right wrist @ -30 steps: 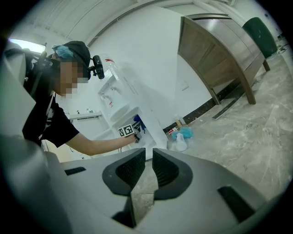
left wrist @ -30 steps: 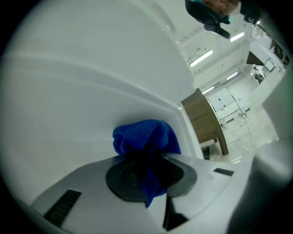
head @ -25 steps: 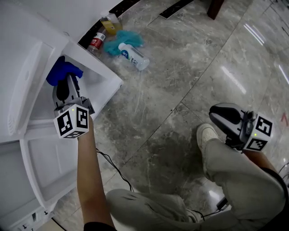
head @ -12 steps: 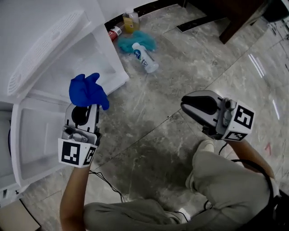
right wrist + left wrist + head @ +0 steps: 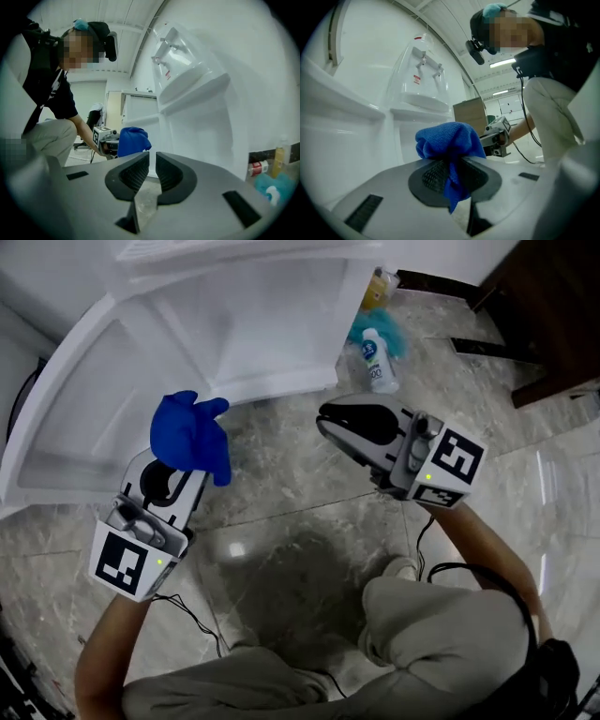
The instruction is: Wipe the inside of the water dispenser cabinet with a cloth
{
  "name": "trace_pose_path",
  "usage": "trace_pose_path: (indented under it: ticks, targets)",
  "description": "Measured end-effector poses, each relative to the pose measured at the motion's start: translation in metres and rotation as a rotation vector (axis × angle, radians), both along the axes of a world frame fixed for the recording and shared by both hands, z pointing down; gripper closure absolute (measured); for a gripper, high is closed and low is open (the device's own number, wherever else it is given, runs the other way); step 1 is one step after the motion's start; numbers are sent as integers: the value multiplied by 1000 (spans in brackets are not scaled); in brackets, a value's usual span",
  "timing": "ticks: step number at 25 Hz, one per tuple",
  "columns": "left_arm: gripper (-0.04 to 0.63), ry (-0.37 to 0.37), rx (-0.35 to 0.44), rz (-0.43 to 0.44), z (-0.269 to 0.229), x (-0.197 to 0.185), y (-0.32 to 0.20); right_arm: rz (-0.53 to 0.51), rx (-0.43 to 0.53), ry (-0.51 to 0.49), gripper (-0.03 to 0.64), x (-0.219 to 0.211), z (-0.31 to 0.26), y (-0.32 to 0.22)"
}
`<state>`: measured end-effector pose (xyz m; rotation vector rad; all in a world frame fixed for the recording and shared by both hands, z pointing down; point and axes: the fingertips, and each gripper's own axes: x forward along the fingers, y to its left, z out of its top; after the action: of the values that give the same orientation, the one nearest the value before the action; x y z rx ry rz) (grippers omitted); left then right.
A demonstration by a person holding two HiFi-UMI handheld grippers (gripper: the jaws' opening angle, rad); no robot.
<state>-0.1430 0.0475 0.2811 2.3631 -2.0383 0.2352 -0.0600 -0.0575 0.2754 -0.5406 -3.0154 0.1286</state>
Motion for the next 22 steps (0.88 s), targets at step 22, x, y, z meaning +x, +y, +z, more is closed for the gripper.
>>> trace_pose_path:
  ticks: [22]
  targets:
    - [537, 182, -140, 64, 46, 47, 27, -61, -38, 108, 617, -7, 34, 51]
